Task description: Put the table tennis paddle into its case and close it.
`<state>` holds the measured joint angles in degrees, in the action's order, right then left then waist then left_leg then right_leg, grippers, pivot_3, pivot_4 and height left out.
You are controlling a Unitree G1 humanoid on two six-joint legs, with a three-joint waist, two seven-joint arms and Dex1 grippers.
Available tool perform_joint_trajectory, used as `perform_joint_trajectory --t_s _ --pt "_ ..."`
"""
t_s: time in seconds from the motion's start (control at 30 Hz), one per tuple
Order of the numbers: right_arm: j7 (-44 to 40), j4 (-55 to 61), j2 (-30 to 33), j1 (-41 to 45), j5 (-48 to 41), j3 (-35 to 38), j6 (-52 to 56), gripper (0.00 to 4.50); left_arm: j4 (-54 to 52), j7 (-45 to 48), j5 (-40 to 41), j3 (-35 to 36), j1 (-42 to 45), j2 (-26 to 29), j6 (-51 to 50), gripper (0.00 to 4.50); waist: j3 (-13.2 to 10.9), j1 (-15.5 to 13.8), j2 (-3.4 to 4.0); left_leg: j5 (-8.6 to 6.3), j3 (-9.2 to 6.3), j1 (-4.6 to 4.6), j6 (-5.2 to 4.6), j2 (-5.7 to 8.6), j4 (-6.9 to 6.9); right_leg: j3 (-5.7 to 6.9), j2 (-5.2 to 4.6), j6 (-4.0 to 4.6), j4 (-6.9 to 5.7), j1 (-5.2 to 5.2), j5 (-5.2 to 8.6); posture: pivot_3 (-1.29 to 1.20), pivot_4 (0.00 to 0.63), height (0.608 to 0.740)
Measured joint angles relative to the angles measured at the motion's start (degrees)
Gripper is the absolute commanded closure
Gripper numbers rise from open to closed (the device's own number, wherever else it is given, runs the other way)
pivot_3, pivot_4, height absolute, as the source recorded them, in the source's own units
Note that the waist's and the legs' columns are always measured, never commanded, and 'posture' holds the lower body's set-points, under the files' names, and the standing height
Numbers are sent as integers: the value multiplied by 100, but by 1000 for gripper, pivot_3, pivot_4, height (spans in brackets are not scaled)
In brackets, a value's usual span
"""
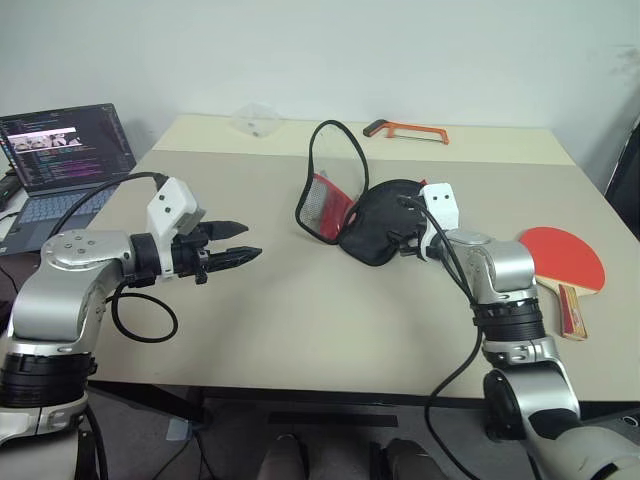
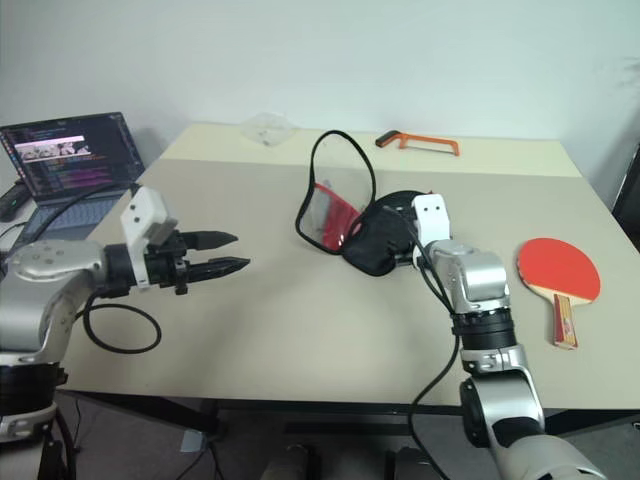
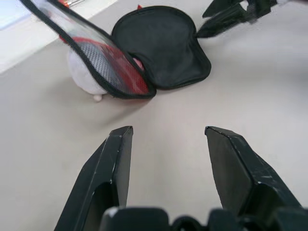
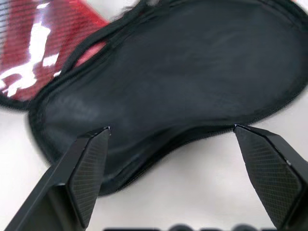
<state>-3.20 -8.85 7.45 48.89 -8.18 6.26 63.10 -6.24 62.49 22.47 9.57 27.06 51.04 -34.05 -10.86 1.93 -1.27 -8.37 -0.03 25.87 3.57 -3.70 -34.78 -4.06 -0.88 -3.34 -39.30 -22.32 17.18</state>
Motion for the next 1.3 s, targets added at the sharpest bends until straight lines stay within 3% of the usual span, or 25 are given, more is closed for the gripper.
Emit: perform_joint_trajectory --t_s 0.13,0.3,0.53,1.3 --pt "892 -86 -603 34 89 517 109 0 -112 -162 58 -8 -50 -59 -61 1918 0 1 0 0 0 -1 -1 -2 0 -1 2 1 -6 -3 0 0 150 740" --pt "1598 -493 -871 235 230 956 24 0 -288 -322 196 -41 -43 -140 -134 1918 0 4 0 0 0 -1 -1 -2 1 -1 3 2 -6 -3 1 0 150 740" --pt "1742 -1433 -1128 586 224 1057 -574 0 -283 -315 428 -42 97 -251 -168 1918 0 110 1 0 -1 -1 -2 -2 1 -1 5 3 -10 -4 1 0 150 740" --pt "1635 -2407 -1487 1100 -286 1143 -1134 0 -550 -323 784 -26 -224 -252 -268 1918 0 144 1 0 -5 -2 -2 -4 15 3 6 14 -10 -8 8 0 150 740"
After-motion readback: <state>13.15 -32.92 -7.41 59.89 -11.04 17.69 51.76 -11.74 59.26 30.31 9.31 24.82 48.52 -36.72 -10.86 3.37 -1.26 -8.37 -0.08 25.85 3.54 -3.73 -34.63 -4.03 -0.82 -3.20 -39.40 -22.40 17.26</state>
